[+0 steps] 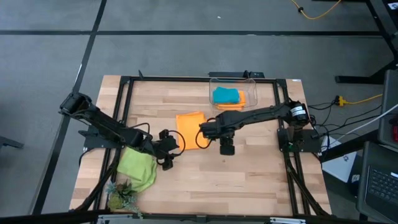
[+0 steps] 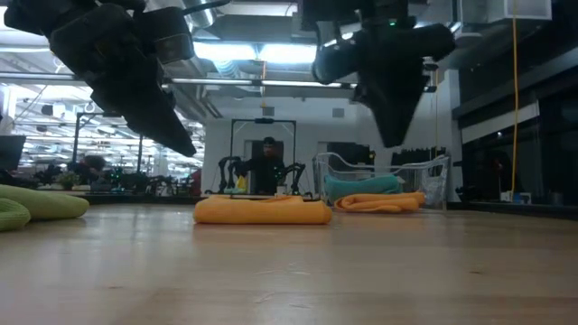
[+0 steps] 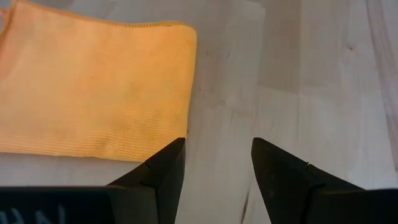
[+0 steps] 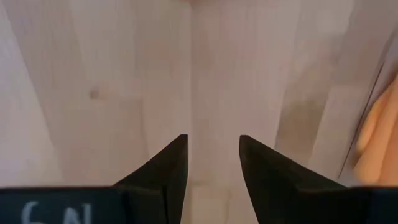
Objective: Fold microfiber towels
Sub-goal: Fold the orange microfiber towel
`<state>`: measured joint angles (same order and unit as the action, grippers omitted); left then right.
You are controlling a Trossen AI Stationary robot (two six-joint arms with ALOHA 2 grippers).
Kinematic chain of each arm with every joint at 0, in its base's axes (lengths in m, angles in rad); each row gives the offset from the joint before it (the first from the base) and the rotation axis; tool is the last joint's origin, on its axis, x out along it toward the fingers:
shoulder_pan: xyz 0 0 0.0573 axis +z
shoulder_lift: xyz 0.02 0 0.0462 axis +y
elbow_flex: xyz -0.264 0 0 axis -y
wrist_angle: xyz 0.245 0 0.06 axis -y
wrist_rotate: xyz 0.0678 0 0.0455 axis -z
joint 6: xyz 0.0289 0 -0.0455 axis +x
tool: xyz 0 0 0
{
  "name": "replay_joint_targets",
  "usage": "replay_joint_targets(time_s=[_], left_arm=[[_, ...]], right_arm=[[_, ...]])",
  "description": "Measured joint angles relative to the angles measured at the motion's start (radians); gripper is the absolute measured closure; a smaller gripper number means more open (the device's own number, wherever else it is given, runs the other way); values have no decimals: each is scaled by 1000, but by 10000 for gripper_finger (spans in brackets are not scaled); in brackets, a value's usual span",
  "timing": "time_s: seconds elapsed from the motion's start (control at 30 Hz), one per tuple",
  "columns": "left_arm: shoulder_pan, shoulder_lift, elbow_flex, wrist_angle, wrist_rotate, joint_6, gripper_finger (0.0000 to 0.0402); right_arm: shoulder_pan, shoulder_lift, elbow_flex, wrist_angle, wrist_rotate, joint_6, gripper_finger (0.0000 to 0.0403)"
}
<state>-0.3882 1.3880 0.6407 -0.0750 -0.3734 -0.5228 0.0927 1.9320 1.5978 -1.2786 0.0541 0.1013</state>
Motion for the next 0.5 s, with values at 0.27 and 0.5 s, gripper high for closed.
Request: replay_joint_targets(time_s=[0.27,0.5], left_arm=[[-6,0,0,0,-1,-25,223],[-6,-1,0,5,-2,-25,223]], right_arm=[[79,-90,-78,-53,28,-5,256],[125,-448,-510,454,31,48,256]])
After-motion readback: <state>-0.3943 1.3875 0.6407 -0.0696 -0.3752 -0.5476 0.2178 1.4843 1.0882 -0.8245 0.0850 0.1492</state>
